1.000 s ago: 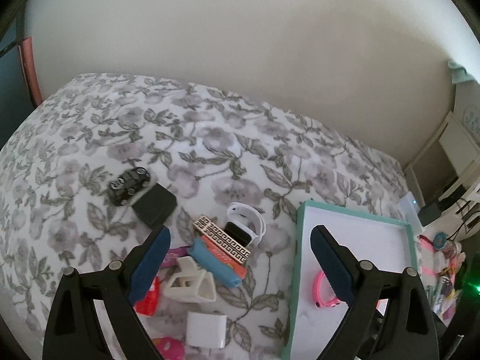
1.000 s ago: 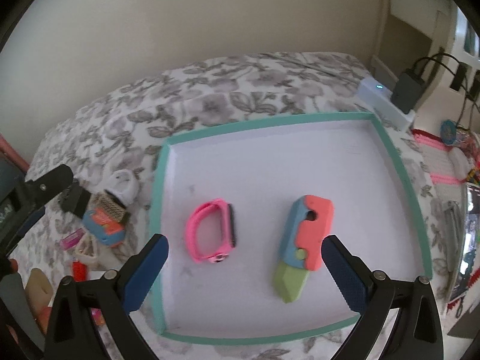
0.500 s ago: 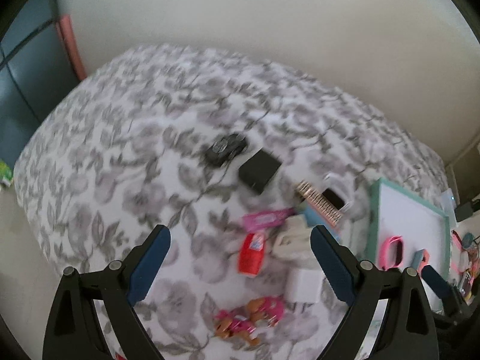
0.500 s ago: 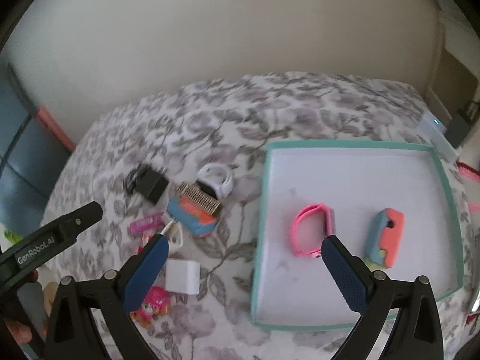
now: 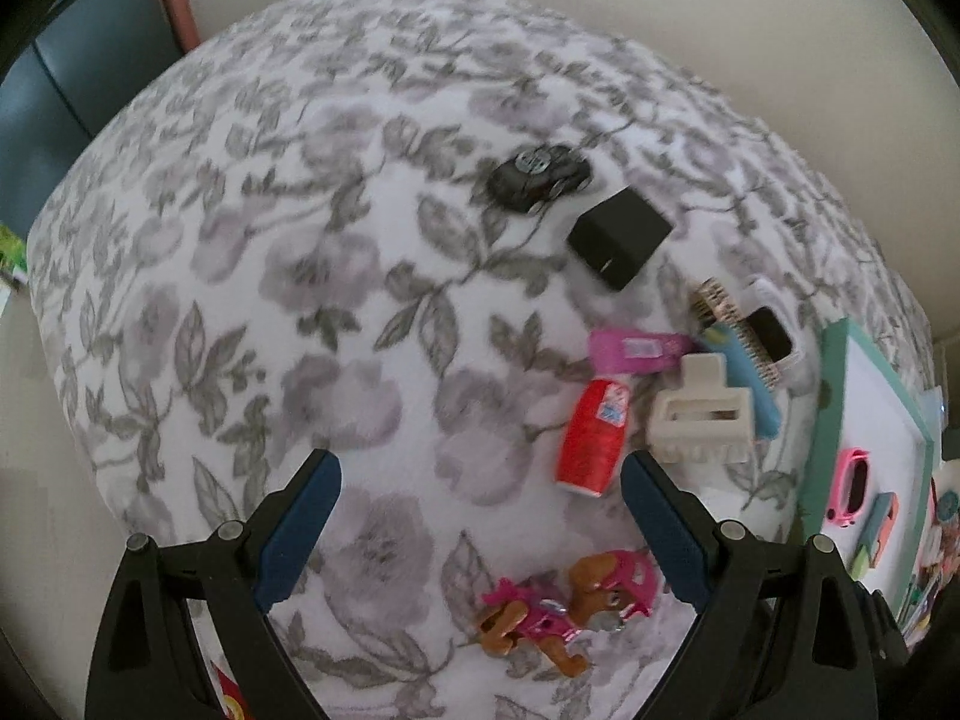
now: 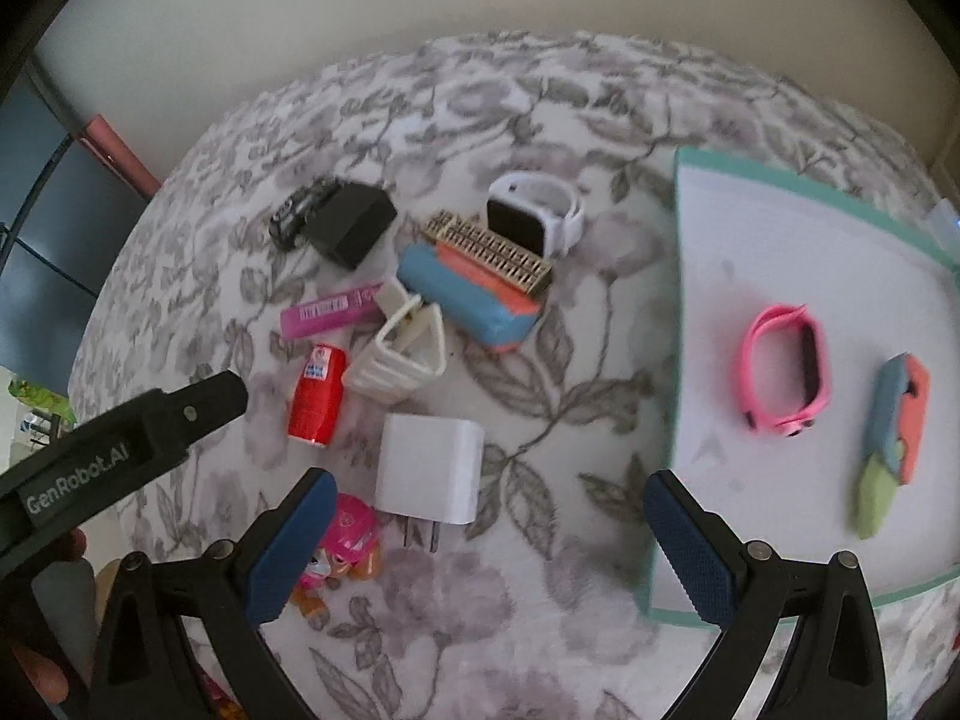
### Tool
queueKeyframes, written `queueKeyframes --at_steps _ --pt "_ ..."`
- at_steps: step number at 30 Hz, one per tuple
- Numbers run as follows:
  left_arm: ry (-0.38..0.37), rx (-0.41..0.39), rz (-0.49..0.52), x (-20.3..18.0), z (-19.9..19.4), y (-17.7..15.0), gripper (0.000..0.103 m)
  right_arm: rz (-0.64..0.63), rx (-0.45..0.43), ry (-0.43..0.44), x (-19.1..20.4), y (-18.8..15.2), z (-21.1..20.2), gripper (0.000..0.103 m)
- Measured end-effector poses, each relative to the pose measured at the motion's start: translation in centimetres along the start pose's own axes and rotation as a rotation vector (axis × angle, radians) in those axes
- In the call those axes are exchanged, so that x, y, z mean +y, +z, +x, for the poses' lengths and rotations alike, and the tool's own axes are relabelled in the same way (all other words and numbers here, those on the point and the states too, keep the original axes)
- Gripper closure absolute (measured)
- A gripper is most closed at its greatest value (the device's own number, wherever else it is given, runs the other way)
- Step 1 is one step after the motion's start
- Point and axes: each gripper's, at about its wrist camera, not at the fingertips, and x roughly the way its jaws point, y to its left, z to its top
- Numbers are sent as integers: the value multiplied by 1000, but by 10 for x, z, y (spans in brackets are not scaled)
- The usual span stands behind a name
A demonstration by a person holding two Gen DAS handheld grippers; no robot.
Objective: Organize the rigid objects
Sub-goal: 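Withdraw both tools from the tray back toward the toy pile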
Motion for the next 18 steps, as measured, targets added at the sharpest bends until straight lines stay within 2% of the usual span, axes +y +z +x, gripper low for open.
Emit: queueKeyframes --at_steps 6,11,18 --pt "-3 59 -46 9 17 -3 8 -35 19 -41 10 -1 16 0" --pt "-11 66 -86 17 21 -3 8 -83 29 -85 19 0 28 0" --pt "-20 72 -85 22 22 -1 8 -126 57 -137 27 0 45 1"
